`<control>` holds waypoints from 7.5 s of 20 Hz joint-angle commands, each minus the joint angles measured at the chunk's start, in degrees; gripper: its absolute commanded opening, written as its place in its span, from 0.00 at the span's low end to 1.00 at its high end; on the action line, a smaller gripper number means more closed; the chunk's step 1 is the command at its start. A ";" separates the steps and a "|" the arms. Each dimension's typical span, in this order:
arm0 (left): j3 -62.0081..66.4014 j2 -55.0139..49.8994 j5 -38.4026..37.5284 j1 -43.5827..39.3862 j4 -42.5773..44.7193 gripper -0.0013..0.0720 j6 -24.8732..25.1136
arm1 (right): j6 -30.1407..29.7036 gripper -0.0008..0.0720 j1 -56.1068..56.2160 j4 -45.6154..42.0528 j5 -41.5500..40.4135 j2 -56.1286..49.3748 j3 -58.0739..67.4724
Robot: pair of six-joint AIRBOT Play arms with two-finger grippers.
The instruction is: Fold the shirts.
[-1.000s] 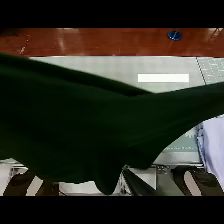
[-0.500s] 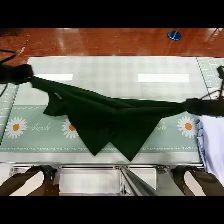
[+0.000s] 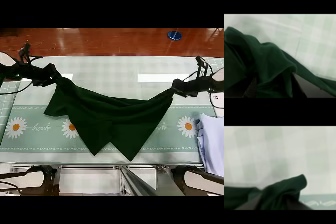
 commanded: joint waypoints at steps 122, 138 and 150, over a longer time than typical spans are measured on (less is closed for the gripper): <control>16.52 -15.30 -24.13 -4.28 6.97 0.04 6.67 | -14.38 0.04 -8.68 7.56 29.70 -20.55 21.40; -10.51 5.66 -24.13 3.69 11.21 0.71 7.45 | -11.28 0.58 -21.11 6.19 14.12 2.69 -4.13; -52.24 26.73 -15.19 18.12 -4.90 0.71 9.01 | -18.88 0.58 -24.44 28.37 5.18 19.50 -28.76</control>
